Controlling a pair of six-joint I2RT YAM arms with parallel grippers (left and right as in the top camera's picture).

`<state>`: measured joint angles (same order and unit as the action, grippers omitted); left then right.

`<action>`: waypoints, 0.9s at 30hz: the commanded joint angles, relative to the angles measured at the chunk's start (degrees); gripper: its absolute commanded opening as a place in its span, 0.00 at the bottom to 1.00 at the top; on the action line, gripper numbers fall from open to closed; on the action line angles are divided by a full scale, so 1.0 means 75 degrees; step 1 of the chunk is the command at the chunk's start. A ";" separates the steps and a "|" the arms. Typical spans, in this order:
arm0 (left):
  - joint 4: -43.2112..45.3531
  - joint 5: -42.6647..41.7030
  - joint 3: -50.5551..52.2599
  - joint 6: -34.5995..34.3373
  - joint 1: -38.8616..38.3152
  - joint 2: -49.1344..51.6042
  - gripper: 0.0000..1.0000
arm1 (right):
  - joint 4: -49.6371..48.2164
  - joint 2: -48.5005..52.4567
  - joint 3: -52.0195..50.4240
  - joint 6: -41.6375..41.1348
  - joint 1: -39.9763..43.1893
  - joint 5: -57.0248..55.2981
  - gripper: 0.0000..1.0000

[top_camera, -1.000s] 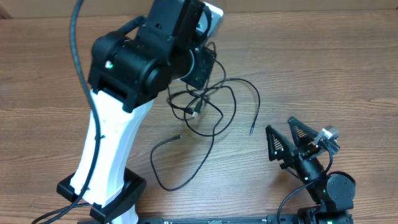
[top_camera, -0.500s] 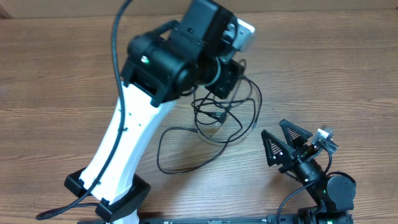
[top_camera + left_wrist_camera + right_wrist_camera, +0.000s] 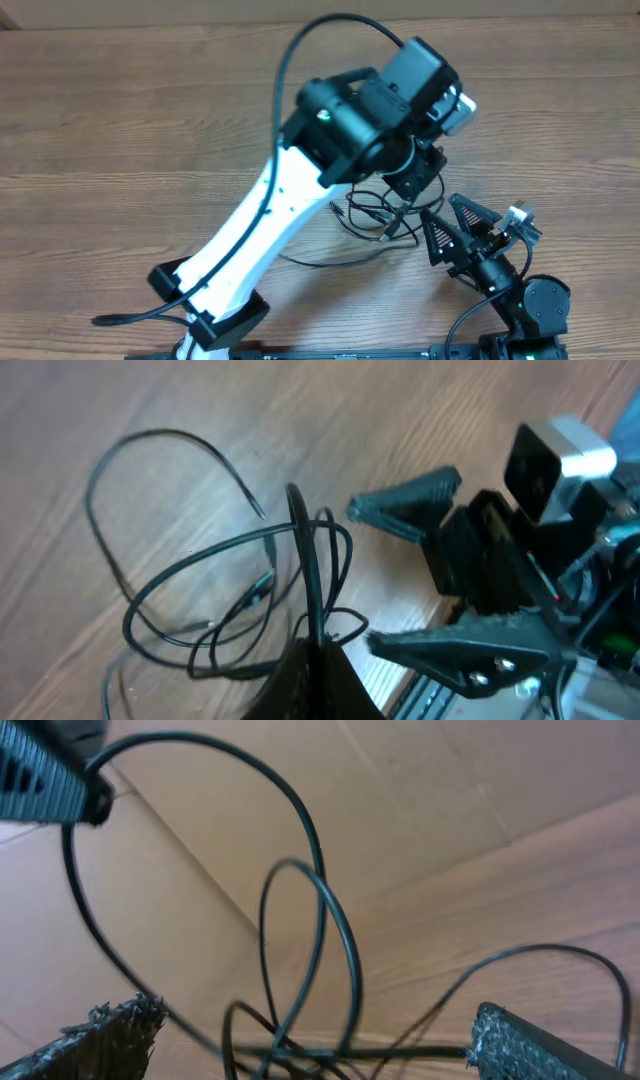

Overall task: Untangle cables
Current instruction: 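Swing the left gripper right toward the right gripper, cables hanging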

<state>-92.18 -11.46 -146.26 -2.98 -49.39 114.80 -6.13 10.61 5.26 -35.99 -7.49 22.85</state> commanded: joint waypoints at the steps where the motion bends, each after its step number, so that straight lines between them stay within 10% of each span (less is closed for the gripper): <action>1: -0.0015 -0.0353 0.0032 0.0140 -0.0280 0.0108 0.04 | 0.0286 -0.0032 0.0058 0.0058 0.0026 -0.0504 1.00; 15: -0.0251 -0.1303 0.0023 0.0659 -0.0405 -0.0472 0.04 | 0.2573 -0.0032 0.0058 0.0052 0.0026 -0.3418 1.00; 27: -0.0184 0.0752 0.0023 0.0463 0.0146 -0.2425 0.04 | 0.3238 -0.0032 0.0058 -0.0003 0.0026 -0.4441 1.00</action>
<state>-93.67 -12.29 -144.59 1.48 -50.22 103.77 18.68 10.48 5.87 -36.01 -7.38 -7.07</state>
